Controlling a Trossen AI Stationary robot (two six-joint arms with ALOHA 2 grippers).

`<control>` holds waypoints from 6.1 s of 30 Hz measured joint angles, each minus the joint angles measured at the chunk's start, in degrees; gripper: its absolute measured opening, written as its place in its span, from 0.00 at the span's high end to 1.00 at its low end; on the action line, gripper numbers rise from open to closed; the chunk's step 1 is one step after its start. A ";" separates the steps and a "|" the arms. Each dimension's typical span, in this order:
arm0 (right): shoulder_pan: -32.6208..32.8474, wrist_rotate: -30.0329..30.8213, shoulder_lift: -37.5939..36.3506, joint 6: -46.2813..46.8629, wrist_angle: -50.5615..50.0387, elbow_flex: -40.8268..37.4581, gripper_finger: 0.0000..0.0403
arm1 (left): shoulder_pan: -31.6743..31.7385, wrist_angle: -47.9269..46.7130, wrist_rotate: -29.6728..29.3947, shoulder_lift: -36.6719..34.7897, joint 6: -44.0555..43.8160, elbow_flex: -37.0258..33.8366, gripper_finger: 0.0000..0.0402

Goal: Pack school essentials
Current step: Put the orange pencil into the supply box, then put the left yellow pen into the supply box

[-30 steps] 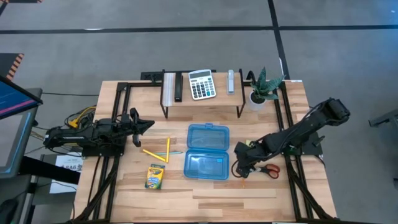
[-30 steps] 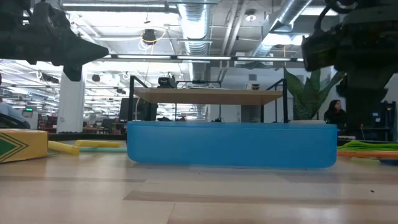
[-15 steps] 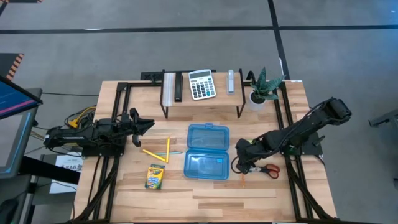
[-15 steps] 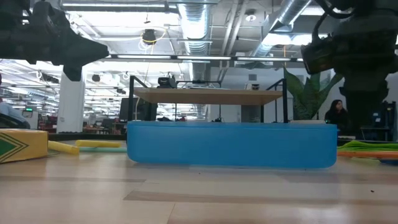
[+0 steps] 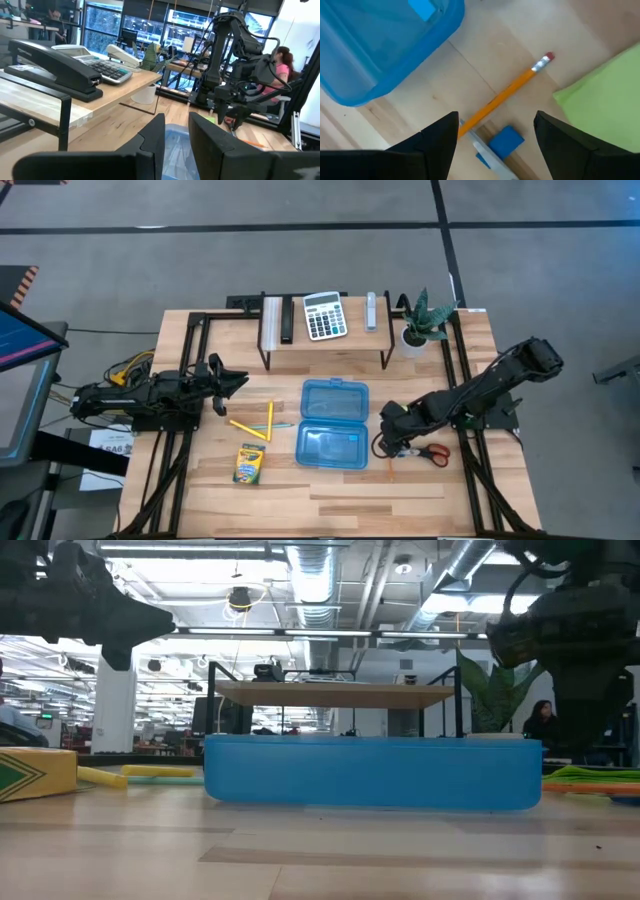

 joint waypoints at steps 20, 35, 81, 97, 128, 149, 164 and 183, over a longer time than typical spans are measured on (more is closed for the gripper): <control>0.98 0.69 9.58 0.85 3.19 0.09 0.30 | 0.01 -0.07 0.22 0.07 -0.42 0.02 0.82; 0.83 -2.65 10.59 1.31 2.99 0.11 0.62 | -0.01 -0.05 0.48 0.07 -0.37 0.01 0.82; -7.75 -1.08 17.15 -36.01 4.57 27.76 0.96 | -0.01 -0.05 0.46 0.09 -0.46 0.01 0.82; -8.53 -2.86 39.22 -56.67 -7.61 49.24 0.95 | 0.01 -0.07 0.46 0.09 -0.42 0.00 0.82; -11.73 -3.31 40.04 -56.75 -6.31 49.57 0.54 | 0.01 -0.18 1.56 0.11 -0.35 0.00 0.82; -10.47 -5.79 36.14 -56.63 -8.23 49.51 0.57 | -0.01 -0.71 4.55 0.11 -1.03 0.02 0.82; -9.82 -5.77 32.78 -56.40 -6.23 49.57 0.59 | -0.01 -0.71 4.63 0.11 -0.96 0.00 0.82; -6.73 -5.13 19.86 -53.23 13.18 30.66 0.59 | -0.01 -0.74 5.09 0.17 -0.11 0.02 0.82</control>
